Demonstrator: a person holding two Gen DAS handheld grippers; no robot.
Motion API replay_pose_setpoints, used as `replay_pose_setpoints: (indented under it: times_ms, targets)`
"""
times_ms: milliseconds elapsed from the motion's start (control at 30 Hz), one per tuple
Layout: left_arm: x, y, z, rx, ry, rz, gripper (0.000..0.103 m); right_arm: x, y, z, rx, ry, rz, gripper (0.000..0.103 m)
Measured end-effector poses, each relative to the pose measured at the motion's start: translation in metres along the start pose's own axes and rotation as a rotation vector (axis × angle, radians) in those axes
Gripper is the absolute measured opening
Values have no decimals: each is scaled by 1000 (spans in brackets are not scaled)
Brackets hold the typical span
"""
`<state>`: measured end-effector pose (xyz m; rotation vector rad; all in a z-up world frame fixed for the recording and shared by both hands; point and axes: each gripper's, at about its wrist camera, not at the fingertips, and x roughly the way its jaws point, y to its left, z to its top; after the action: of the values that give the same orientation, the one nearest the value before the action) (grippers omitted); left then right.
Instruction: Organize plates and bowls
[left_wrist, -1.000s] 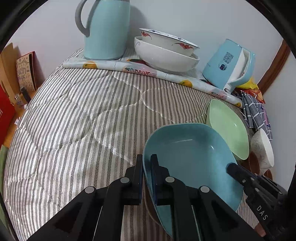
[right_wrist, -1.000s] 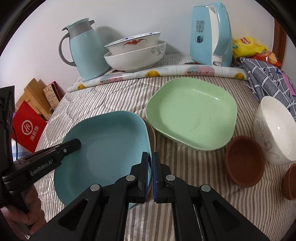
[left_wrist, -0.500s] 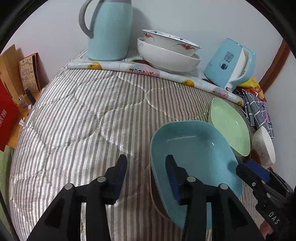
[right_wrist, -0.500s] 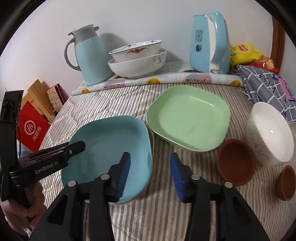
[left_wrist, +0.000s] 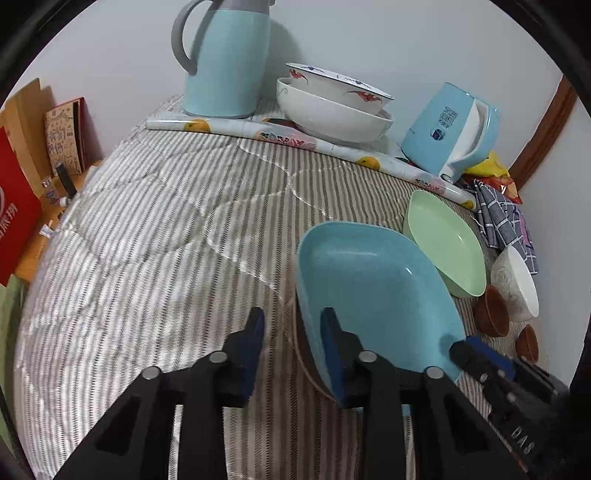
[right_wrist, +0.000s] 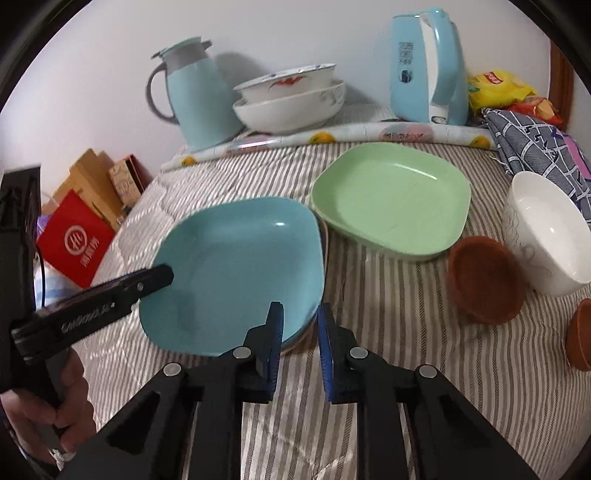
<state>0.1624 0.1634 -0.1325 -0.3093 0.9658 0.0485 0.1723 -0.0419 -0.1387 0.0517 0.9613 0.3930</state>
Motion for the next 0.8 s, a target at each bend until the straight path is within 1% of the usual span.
replay_pose_setpoints:
  times_ms: [33, 133, 233, 300, 333, 367, 467, 533, 600, 633, 733, 800]
  targets:
    - [3, 0, 0, -2, 9, -5, 17, 0, 2, -2, -5, 1, 1, 20]
    - [9, -1, -1, -7, 29, -2, 17, -2, 2, -7, -6, 19, 23, 20]
    - [8, 0, -1, -11, 24, 3, 17, -10, -1, -8, -5, 9, 2, 20]
    - [6, -1, 0, -8, 28, 4, 17, -17, -3, -6, -6, 0, -3, 26]
    - [4, -1, 0, -7, 27, 3, 17, -21, -4, -5, -3, -6, -9, 37]
    - [3, -2, 1, -5, 22, 5, 17, -25, -6, -5, 1, -13, -15, 50]
    - [-5, -7, 5, 5, 8, 4, 17, -38, -12, -1, 17, -45, -47, 65]
    - [-9, -12, 7, 18, 4, 4, 17, -44, -19, 1, 44, -39, -81, 71]
    - [-14, -19, 10, 30, -5, 10, 17, -50, -25, 2, 57, -42, -109, 71]
    - [-18, -23, 11, 34, -12, 11, 20, -54, -28, 3, 54, -48, -127, 73]
    - [-27, -34, 16, 48, -33, 8, 31, -67, -34, 4, 39, -71, -165, 86]
    - [-33, -42, 20, 60, -51, 16, 32, -75, -37, 5, 30, -93, -180, 87]
